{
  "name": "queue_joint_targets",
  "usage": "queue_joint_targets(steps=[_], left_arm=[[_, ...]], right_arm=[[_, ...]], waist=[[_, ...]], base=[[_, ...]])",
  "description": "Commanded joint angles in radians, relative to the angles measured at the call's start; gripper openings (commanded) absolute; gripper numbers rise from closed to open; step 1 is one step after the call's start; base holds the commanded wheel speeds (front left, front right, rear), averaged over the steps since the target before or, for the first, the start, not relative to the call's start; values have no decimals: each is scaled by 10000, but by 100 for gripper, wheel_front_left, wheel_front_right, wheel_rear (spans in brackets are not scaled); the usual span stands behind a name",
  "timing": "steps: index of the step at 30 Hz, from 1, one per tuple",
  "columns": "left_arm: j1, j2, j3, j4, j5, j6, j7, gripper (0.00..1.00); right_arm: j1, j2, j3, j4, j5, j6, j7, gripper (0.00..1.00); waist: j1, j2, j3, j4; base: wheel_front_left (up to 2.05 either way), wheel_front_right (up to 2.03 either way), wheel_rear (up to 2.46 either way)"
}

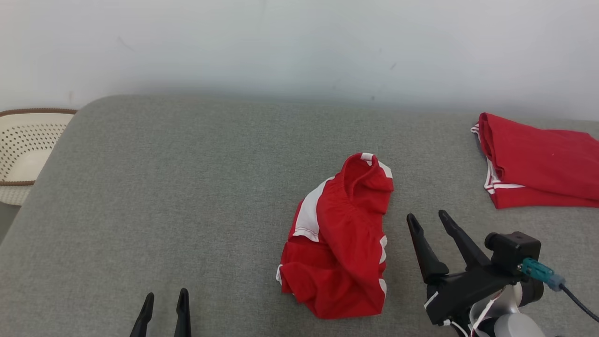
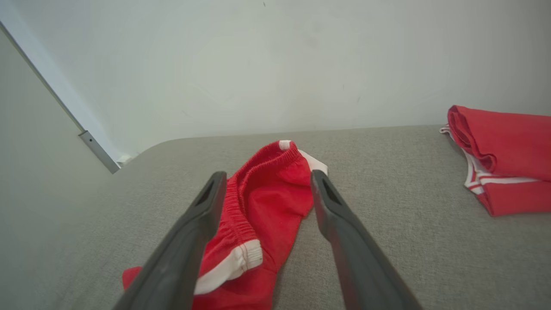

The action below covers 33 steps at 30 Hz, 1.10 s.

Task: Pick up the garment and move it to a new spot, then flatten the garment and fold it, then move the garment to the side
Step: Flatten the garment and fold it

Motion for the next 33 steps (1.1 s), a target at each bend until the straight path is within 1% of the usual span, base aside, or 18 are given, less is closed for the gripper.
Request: queue_joint_targets(steps=[1,6,11,18,19,20,21,22,23,29,33], left_arm=[[-82,3,14,51,-9,-43,-34,100],[-149,3,11,110,4,-45,-34,100],[-149,1,7,146,-15,-73,-34,100],[-182,1,-78,188,-30,-53,-34,100],[-182,1,-78,188,-30,-53,-34,100],[-180,1,-93,202,-30,-53,-34,100],[-179,3,-94,208,-40,-47,-34,100],[-170,3,-80,211,-51,-36,-34,100],[-158,1,-81,210,-60,-25,-34,100],[-17,1,-41,200,-79,14,-34,100],[126,1,-29,179,-106,49,-34,100]], right_arm=[[-162,-116,36,297,127,5,12,100],[-757,-463,486,1734,613,5,25,100],[-1259,-666,1380,2853,1258,5,177,100],[-1871,-914,2666,3753,2244,5,247,100],[-1871,-914,2666,3753,2244,5,247,100],[-1908,-932,2844,3829,2335,5,195,98],[-1961,-937,2980,3913,2452,5,133,79],[-2004,-948,3139,3976,2555,5,85,36],[-2029,-981,3275,4051,2657,5,64,0],[-2309,-1199,3732,4397,3012,5,-272,0],[-2297,-1371,3488,4276,2815,5,-791,0]], waist=[[0,0,26,76],[0,0,63,331],[0,0,117,515],[0,0,55,742],[0,0,55,742],[0,0,36,778],[0,0,19,809],[0,0,4,828],[0,0,-8,844],[0,0,-90,836],[0,0,-206,710]], base=[[0,0,0],[0,0,0],[0,0,0],[0,0,0],[0,0,0],[0,0,0],[0,0,0],[0,0,0],[0,0,0],[0,0,0],[0,0,0]])
